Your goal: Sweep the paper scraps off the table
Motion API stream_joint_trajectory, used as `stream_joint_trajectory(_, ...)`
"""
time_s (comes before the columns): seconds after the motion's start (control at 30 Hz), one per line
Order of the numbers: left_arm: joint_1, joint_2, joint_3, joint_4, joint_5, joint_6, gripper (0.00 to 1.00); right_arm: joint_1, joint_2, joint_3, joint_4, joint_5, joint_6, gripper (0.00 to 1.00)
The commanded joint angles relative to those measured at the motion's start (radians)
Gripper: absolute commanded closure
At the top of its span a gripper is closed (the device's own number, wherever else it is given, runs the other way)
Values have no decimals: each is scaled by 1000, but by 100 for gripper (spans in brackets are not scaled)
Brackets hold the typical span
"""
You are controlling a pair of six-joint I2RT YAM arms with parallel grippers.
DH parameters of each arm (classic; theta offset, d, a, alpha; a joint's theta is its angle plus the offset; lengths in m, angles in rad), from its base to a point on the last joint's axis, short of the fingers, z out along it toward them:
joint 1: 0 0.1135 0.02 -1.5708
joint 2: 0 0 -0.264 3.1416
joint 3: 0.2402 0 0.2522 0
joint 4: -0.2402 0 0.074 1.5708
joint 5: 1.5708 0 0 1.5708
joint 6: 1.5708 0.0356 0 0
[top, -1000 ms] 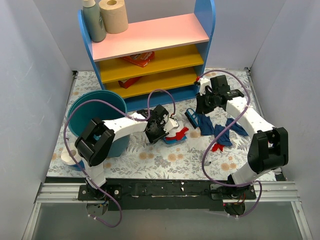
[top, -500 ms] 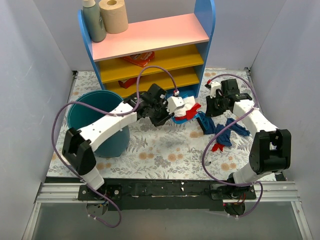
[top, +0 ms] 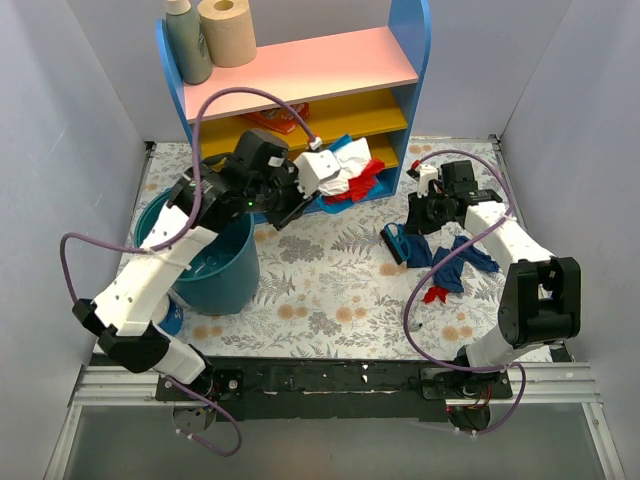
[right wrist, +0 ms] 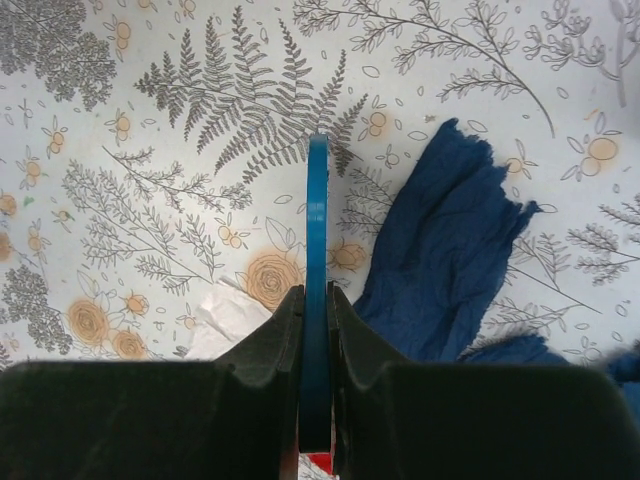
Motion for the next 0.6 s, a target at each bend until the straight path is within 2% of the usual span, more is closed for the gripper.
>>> stream_joint_trajectory(0.0,69,-65,90,-143,-95,-17,100,-4,-21,-40,65,-68,55,99)
stream_joint_trajectory(0.17,108,-174,71,-184,-228,6,100,-4,-36,-72,85,-74,89,99)
stream_joint_trajectory(0.5,164,-395,-215,-186,-579,3,100,-2,-70,-129,78,-80,95,99)
stream_joint_trajectory(0.57,200,-402,-222,-186,-644,25,100,-2,-79,-138,75,-80,95,99)
